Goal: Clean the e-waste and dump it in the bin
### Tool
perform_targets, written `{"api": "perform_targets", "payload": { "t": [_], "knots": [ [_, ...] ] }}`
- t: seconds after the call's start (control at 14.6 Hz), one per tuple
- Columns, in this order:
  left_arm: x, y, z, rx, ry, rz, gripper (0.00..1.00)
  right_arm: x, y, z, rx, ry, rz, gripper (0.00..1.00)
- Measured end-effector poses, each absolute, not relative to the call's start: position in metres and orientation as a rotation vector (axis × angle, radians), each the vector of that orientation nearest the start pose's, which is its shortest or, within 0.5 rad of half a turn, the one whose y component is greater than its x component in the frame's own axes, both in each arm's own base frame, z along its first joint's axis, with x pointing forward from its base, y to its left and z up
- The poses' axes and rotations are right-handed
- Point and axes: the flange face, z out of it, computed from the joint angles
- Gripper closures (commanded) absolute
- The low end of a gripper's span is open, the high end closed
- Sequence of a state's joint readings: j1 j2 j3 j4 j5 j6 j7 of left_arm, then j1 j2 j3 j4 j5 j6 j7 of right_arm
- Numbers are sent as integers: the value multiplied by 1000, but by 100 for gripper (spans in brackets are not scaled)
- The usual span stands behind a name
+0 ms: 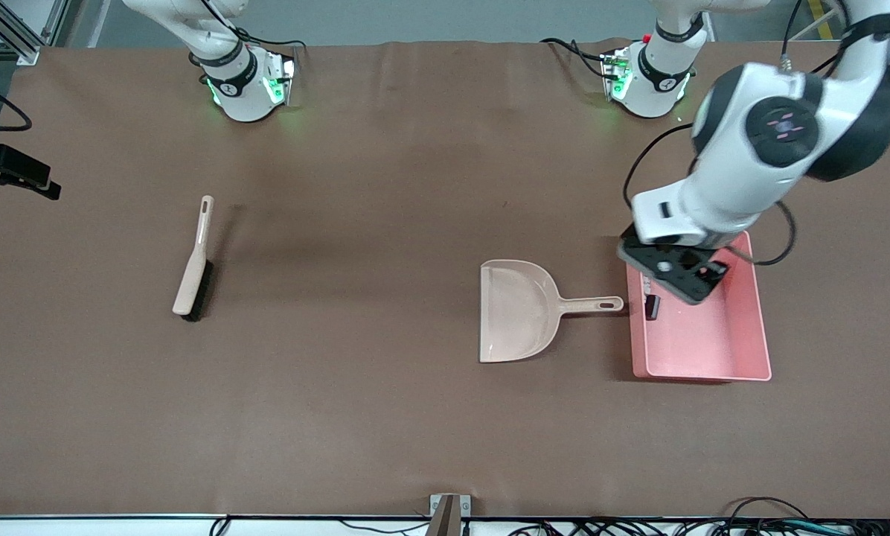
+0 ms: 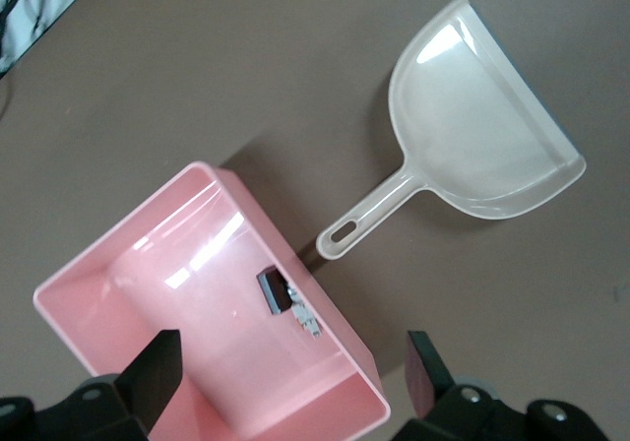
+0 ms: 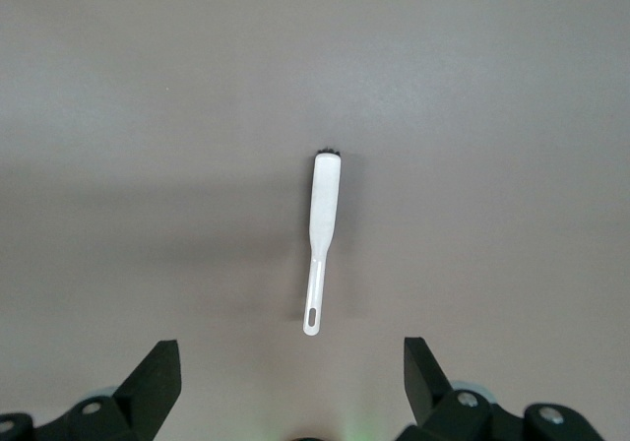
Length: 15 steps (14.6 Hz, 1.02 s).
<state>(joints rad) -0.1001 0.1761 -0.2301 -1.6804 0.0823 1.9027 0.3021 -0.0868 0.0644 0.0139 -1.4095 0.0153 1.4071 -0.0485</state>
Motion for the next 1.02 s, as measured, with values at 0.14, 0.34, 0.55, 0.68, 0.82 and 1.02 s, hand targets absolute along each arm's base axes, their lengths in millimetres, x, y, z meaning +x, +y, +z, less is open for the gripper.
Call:
{"api": "perform_targets", "payload": {
  "t": [0.14, 0.34, 0.55, 0.68, 0.82, 1.02],
  "knots": [
    [589, -155, 525, -3011, 756, -82, 0, 556, -39, 650, -3119, 35, 103, 0],
    [573, -131, 562, -3055, 488, -106, 0, 556, -39, 649, -3119, 35, 103, 0],
    [564, -102, 593, -3067, 363, -163, 0, 556, -39, 649, -3119, 36, 104, 0],
    [556, -75, 604, -3125, 269, -136, 0, 556, -39, 649, -3119, 36, 104, 0],
    [547, -59, 611, -3158, 179, -86, 0, 556, -39, 649, -3119, 36, 105, 0],
    [528, -58, 623, -3162, 18, -14, 0, 556, -39, 649, -3119, 36, 106, 0]
  ]
}}
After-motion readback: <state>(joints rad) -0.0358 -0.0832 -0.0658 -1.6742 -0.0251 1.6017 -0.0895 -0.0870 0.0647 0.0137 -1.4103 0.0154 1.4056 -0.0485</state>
